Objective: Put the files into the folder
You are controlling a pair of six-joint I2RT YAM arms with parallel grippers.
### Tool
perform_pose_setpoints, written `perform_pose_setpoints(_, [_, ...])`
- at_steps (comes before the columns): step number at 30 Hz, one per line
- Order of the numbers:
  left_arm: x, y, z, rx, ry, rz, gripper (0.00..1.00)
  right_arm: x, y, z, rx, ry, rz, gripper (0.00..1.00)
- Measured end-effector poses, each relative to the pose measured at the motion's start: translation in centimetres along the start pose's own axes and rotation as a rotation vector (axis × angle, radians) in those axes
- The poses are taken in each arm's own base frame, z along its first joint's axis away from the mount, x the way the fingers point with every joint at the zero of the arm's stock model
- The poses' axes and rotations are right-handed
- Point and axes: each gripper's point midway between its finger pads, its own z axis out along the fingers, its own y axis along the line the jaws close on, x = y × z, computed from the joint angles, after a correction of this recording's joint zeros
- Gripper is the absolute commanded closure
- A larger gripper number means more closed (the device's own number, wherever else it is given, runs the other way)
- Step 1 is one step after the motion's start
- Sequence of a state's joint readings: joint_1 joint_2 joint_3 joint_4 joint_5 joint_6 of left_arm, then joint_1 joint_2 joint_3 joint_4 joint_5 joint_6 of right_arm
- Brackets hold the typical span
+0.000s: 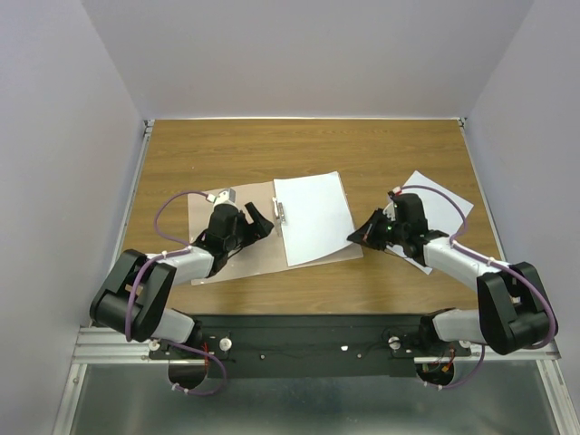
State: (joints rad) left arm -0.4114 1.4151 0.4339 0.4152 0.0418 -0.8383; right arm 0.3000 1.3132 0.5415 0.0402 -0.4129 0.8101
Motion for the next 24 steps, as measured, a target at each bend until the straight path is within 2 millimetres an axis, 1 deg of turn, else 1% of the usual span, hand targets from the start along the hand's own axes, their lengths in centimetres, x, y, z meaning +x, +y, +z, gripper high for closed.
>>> perform_pose_setpoints(9, [-0.05,-0.05,0.13,0.001,-0.002,-0.003,0.1,0.47,-0.49,-0.02,0.012,0.012,0.0,0.99])
perform_pose_setpoints(21, [-0.07,-0.08,0.17,0.003,-0.003,-0.003,0.1,0.52,-0.57,-0.02,0.014,0.014,-0.003,0.99])
perform_pose_setpoints(22, [-0.07,-0.08,0.17,0.003,-0.003,-0.003,0.09,0.53,-0.59,-0.01,0.015,0.014,-0.004,0.99])
perform_pose_setpoints(24, [-0.07,-0.07,0.18,0.003,-0.003,-0.003,0.09,0.56,-0.64,0.01,0.016,0.016,-0.005,0.94])
